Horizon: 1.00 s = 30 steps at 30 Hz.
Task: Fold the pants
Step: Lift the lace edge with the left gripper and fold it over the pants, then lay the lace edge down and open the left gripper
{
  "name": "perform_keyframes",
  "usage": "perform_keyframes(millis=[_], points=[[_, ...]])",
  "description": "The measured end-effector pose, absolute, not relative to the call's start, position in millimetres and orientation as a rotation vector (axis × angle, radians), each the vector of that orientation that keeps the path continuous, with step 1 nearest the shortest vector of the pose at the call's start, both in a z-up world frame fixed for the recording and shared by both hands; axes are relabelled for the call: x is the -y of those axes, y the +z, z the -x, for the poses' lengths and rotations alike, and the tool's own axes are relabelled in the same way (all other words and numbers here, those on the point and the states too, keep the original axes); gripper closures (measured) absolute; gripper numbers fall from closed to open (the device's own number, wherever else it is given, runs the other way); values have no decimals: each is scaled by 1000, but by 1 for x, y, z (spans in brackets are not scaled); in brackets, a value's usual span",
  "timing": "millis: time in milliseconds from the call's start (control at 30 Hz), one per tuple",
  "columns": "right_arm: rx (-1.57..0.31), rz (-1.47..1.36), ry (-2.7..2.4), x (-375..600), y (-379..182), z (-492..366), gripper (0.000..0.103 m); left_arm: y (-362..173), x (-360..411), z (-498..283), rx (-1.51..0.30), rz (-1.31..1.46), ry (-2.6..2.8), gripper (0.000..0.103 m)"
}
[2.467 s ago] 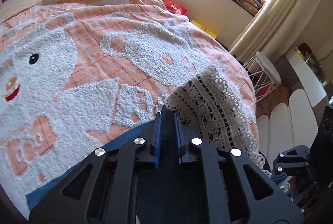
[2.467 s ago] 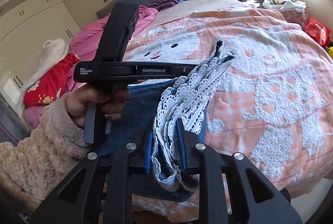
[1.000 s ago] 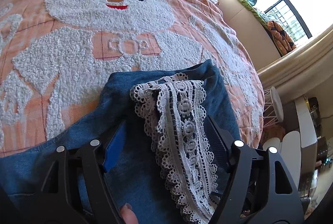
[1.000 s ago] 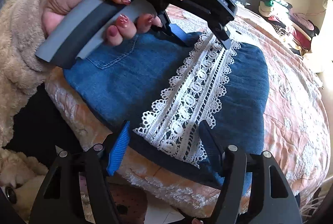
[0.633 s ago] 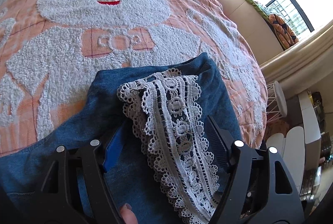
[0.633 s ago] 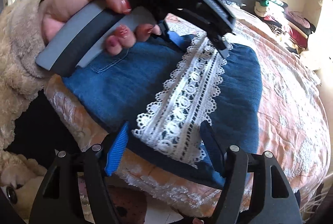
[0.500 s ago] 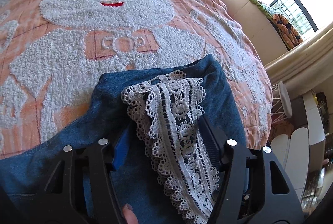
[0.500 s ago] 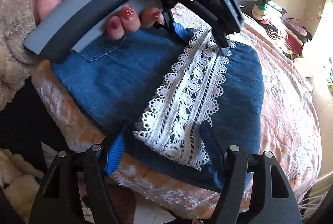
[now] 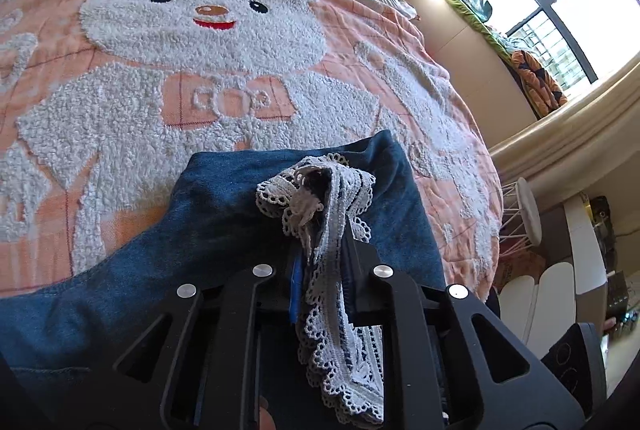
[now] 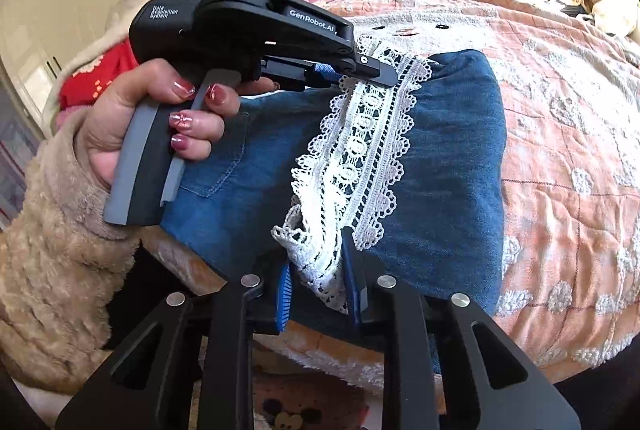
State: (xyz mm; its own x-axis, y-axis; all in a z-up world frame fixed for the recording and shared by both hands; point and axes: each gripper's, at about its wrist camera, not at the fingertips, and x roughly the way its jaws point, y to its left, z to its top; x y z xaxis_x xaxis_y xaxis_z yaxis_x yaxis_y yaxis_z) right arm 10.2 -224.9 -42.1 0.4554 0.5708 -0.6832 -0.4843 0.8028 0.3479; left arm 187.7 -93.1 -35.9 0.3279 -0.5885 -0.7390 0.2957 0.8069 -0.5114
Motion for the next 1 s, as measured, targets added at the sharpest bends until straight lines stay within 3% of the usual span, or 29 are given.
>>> perform_keyframes(millis=[267, 467, 567, 667, 733, 800, 1000], points=[[-873, -86, 755, 192, -28, -16, 83, -14, 57, -172, -1034, 295, -531, 93], [-911, -22, 786, 164, -40, -29, 83, -35, 29, -169, -1061, 313, -458, 93], [-926, 23, 766, 169, -45, -29, 77, -46, 27, -170, -1059, 306, -447, 89], [-922, 5, 785, 172, -38, -26, 65, -50, 23, -169, -1051, 335, -452, 86], [-895, -44, 797, 186, -28, -21, 51, -44, 18, -165, -1028, 343, -445, 81], [-865, -91, 783, 204, -17, -16, 46, -34, 13, -159, -994, 311, -411, 71], [-810, -54, 575, 258, -8, -20, 42, -1, 11, -128, -909, 216, -355, 64]])
